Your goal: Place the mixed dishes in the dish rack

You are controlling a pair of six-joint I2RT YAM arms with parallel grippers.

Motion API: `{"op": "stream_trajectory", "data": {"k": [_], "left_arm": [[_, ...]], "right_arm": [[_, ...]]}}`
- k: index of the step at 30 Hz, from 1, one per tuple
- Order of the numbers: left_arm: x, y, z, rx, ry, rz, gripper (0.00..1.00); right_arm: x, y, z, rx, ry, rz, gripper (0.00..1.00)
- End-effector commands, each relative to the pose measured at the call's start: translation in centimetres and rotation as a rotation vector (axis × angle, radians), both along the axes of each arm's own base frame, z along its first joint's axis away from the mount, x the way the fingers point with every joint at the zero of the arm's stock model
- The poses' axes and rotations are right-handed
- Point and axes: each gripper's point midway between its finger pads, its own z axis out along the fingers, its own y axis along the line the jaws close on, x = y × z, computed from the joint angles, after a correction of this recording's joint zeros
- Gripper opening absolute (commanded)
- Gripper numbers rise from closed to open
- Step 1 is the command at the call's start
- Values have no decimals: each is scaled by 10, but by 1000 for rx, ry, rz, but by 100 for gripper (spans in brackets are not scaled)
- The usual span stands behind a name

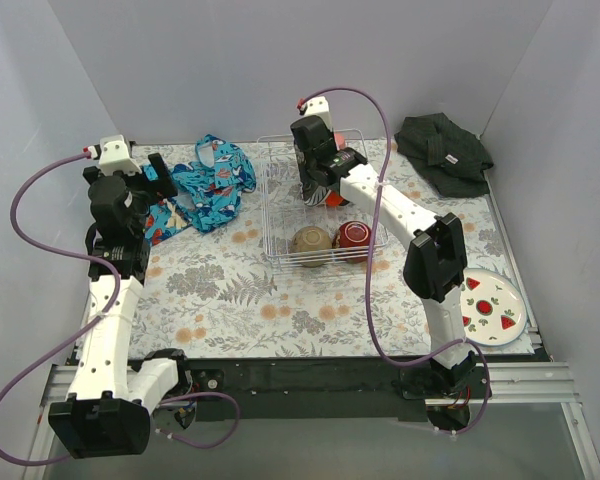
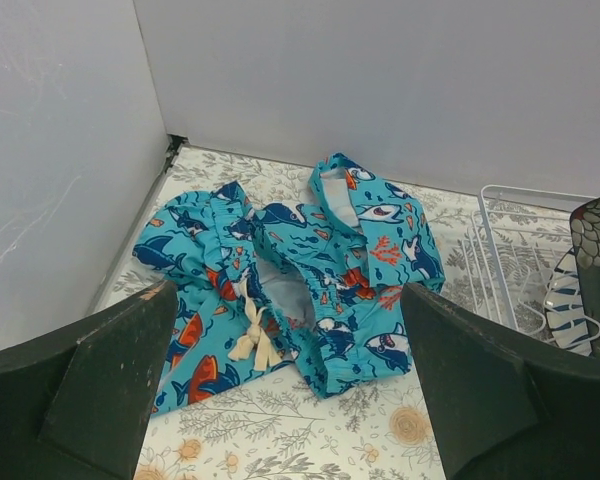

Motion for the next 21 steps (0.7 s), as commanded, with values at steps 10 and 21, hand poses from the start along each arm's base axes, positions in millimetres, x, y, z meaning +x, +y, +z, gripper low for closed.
{"op": "stream_trajectory", "data": {"k": [10,21], "left_arm": [[2,-7,-2,-31,-5,-38,95],[2,-8,-9,-41,5,-42,95]], "right_arm": [[9,-19,85,117,-218,-124,1],[8,-15,85,83,-236,-121,1]]}}
